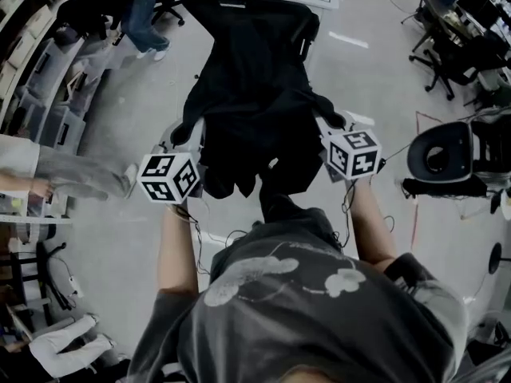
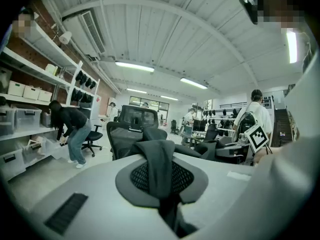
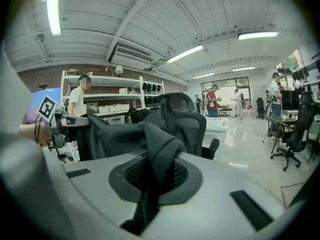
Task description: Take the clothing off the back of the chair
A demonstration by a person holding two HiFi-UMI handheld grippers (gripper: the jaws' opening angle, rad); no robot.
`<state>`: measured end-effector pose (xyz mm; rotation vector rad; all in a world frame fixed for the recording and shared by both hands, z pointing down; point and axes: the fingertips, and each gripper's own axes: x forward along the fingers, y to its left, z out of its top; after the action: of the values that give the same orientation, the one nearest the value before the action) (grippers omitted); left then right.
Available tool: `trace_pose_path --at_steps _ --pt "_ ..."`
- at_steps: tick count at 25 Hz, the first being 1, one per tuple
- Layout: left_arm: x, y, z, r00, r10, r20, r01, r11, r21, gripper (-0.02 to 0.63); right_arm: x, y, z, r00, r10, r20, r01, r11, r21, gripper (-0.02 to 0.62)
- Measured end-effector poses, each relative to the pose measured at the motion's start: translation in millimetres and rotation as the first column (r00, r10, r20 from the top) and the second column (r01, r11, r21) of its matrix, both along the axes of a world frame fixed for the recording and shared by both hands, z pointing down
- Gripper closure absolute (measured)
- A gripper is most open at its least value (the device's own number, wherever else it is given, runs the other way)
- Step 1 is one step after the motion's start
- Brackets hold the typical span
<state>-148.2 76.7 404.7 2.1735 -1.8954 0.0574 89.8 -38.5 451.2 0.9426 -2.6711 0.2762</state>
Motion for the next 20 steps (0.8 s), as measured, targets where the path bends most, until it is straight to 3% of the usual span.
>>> trace_pose_path --at_steps 7,20 --pt "6.2 23.9 12.3 1.000 -0.005 -0.006 0.005 1.000 -0.026 0.598 8.8 24.1 8.5 1.000 0.001 -0.021 -0.001 1.000 -0.017 0.592" --pt "-13.2 32.0 7.5 0.999 -0.025 -0.025 0.025 1.000 -0.002 0.598 1.6 29.7 -6.7 0.999 0.006 -0.035 -0.005 0.999 0.049 0.593"
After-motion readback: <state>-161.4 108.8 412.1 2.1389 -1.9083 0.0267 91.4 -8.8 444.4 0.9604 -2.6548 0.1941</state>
